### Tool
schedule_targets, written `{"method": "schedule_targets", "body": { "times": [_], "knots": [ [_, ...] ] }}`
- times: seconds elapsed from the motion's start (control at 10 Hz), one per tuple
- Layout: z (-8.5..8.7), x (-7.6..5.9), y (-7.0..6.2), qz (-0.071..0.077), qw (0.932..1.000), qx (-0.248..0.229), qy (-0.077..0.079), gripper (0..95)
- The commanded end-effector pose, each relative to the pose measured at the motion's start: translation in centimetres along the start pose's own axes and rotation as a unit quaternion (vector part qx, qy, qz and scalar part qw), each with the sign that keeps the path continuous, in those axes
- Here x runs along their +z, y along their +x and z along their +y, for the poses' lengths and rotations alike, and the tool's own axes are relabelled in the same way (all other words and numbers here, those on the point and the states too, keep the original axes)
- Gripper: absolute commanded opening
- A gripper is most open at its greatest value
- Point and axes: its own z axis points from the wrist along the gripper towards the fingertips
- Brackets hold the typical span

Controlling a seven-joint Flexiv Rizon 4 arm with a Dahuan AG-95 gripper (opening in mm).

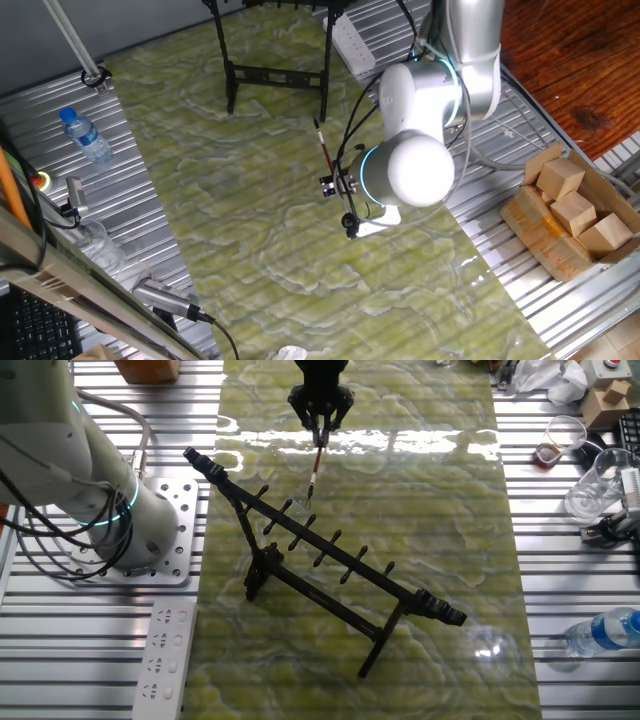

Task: Place the brush on the pen rack

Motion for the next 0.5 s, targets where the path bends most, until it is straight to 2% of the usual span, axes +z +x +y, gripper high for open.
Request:
{"method": "schedule_targets", "body": {
  "times": [0.1,0.2,0.5],
  "knots": [
    [-0.1,0.1,-0.1,0.000,1.0000,-0.003,-0.003,0.0],
    [0.1,-0.4,0.2,0.012,0.9998,-0.014,-0.004,0.0],
    [0.3,-1.5,0.8,0.025,0.9995,-0.020,-0.004,0.0]
  ]
}}
